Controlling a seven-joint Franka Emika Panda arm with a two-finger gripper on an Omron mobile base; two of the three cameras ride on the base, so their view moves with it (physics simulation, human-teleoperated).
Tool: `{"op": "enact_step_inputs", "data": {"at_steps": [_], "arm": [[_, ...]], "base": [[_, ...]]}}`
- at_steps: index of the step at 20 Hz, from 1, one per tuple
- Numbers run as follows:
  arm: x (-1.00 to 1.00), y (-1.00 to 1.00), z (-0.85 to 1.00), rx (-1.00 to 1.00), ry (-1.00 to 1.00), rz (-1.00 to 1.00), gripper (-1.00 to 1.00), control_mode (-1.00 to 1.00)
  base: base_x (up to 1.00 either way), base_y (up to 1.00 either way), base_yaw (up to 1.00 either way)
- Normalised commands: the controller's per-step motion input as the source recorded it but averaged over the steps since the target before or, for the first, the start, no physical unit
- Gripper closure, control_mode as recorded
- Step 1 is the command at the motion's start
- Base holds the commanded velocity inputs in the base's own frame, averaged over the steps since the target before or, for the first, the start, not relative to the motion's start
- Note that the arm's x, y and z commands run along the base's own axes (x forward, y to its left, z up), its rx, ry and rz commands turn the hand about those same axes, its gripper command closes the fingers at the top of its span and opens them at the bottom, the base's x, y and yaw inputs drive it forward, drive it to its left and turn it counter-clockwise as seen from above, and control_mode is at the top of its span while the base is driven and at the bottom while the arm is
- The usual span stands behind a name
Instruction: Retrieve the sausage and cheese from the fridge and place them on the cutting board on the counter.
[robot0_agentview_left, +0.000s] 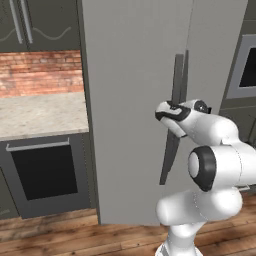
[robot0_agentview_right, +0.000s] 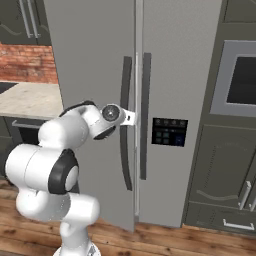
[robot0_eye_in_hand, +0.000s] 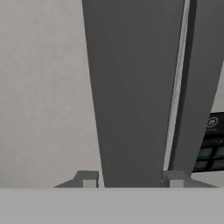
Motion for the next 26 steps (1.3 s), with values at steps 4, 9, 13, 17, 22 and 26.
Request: {"op": "enact_step_inputs", "data": {"at_steps": [4, 9, 13, 17, 22, 26], "arm": [[-0.36, 0.32, 0.85, 0.0, 0.11, 0.0, 1.0, -1.0], [-0.42, 0.2, 0.76, 0.0, 0.11, 0.0, 1.0, -1.0], [-0.64, 0.06, 0.61, 0.0, 0.08, 0.0, 1.0, -1.0], [-0.76, 0.14, 0.63, 0.02, 0.05, 0.0, 1.0, -1.0], [-0.61, 0.13, 0.5, 0.02, 0.05, 0.0, 1.0, -1.0], [-0.43, -0.16, 0.45, 0.04, 0.07, 0.0, 1.0, -1.0]], "base": [[0.0, 0.0, 0.0], [0.0, 0.0, 0.0], [0.0, 0.0, 0.0], [0.0, 0.0, 0.0], [0.0, 0.0, 0.0], [0.0, 0.0, 0.0]]}}
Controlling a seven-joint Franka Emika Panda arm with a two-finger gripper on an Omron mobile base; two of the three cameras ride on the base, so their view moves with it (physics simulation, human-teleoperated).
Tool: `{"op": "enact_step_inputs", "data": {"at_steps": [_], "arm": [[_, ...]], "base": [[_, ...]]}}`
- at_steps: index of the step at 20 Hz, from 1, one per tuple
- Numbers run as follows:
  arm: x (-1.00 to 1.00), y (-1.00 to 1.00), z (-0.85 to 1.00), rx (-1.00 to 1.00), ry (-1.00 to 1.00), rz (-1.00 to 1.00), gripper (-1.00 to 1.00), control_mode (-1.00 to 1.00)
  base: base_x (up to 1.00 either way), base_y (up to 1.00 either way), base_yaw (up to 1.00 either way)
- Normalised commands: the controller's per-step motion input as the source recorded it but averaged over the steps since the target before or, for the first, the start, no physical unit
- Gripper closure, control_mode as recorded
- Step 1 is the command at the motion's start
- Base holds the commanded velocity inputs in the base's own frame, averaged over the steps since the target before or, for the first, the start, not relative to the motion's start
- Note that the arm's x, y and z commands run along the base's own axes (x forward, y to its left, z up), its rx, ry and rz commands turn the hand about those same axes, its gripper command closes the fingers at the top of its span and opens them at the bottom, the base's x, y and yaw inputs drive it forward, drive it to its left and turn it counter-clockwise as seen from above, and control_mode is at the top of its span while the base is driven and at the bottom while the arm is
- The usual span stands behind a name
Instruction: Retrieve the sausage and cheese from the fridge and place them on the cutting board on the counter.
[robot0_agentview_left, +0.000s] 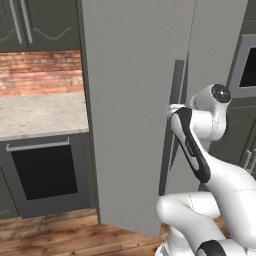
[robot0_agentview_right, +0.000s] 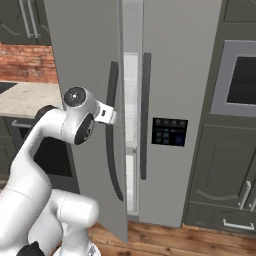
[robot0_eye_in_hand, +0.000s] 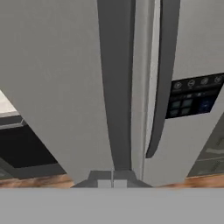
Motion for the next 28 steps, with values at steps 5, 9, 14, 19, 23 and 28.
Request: {"op": "enact_step_inputs", "data": {"at_steps": [5, 9, 14, 19, 23, 28], "arm": [[-0.43, -0.93, 0.58, 0.09, 0.1, 0.0, 1.0, -1.0], [0.02, -0.91, 0.27, 0.11, 0.1, 0.0, 1.0, -1.0], [0.68, -0.48, 0.06, 0.2, 0.15, 0.0, 1.0, -1.0], [0.94, -0.09, 0.0, 0.28, 0.21, -0.03, 1.0, -1.0], [0.94, 0.02, 0.0, 0.31, 0.18, -0.04, 1.0, -1.0], [0.63, 0.16, -0.01, 0.31, 0.23, -0.07, 1.0, -1.0]], "base": [[0.0, 0.0, 0.0], [0.0, 0.0, 0.0], [0.0, 0.0, 0.0], [0.0, 0.0, 0.0], [0.0, 0.0, 0.0], [0.0, 0.0, 0.0]]}}
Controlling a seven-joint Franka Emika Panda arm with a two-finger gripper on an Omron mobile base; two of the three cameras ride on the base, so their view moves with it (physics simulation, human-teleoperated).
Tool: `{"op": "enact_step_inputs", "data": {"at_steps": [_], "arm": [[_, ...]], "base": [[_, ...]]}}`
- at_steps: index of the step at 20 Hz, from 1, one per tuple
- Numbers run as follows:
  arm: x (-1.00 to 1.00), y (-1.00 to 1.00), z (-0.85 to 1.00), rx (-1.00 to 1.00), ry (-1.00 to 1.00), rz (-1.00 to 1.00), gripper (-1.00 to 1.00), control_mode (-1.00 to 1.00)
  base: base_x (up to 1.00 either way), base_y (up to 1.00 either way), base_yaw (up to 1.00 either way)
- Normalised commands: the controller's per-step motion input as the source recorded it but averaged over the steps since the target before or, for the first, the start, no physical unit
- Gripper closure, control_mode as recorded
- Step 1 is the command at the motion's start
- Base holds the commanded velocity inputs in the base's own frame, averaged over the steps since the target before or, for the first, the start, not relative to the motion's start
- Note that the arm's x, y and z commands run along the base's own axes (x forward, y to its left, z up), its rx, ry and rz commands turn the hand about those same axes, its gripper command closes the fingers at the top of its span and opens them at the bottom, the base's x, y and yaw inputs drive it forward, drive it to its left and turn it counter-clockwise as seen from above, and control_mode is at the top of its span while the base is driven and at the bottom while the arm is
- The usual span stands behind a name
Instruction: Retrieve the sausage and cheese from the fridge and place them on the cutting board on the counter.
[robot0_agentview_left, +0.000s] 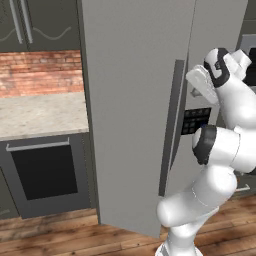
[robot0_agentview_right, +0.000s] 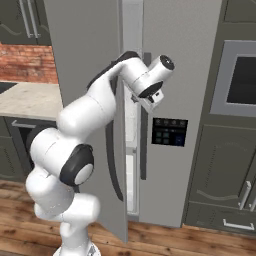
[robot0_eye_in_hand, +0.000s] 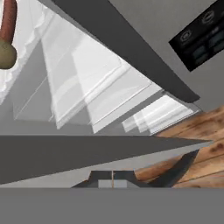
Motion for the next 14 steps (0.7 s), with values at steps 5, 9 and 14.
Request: {"op": "enact_step_inputs", "data": {"at_steps": [5, 9, 14], "arm": [[0.31, 0.01, -0.28, 0.29, 0.16, -0.05, 1.0, -1.0], [0.41, 0.04, -0.53, 0.26, 0.08, -0.04, -1.0, -1.0], [0.08, 0.0, -0.57, 0.22, 0.07, -0.08, -1.0, -1.0]], "base": [[0.0, 0.0, 0.0], [0.0, 0.0, 0.0], [0.0, 0.0, 0.0]]}}
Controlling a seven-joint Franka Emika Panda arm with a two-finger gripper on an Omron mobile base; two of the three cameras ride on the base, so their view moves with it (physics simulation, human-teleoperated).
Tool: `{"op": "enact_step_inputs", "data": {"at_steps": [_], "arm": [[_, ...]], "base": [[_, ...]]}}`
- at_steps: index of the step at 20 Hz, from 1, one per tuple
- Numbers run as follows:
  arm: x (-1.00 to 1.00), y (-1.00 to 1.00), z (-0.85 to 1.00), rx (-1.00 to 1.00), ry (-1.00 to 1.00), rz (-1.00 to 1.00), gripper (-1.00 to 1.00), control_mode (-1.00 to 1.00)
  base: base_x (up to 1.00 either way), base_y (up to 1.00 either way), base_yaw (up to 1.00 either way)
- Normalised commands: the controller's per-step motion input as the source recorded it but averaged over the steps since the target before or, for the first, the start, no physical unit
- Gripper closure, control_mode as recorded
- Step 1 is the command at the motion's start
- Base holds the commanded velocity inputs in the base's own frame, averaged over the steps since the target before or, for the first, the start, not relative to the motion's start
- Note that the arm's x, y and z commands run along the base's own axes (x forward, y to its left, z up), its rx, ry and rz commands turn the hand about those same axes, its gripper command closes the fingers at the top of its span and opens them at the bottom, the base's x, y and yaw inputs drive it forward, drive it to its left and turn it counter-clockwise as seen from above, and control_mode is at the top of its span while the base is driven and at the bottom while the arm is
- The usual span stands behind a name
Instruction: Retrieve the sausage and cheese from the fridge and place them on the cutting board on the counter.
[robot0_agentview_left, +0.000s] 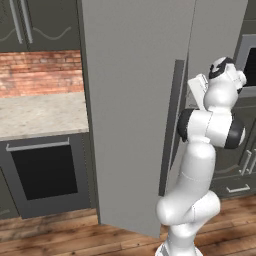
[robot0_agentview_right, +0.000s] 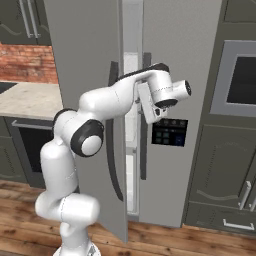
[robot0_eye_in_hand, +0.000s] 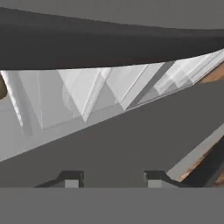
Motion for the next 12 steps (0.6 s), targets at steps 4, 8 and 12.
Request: {"op": "enact_step_inputs", "data": {"at_steps": [4, 8, 12], "arm": [[0.26, 0.0, -0.26, 0.22, 0.01, -0.07, -1.0, -1.0], [0.14, 0.0, -0.07, 0.12, 0.0, -0.05, -1.0, -1.0], [0.34, 0.0, 0.0, 0.03, 0.0, -0.04, -1.0, -1.0]], "base": [[0.0, 0.0, 0.0], [0.0, 0.0, 0.0], [0.0, 0.0, 0.0]]}}
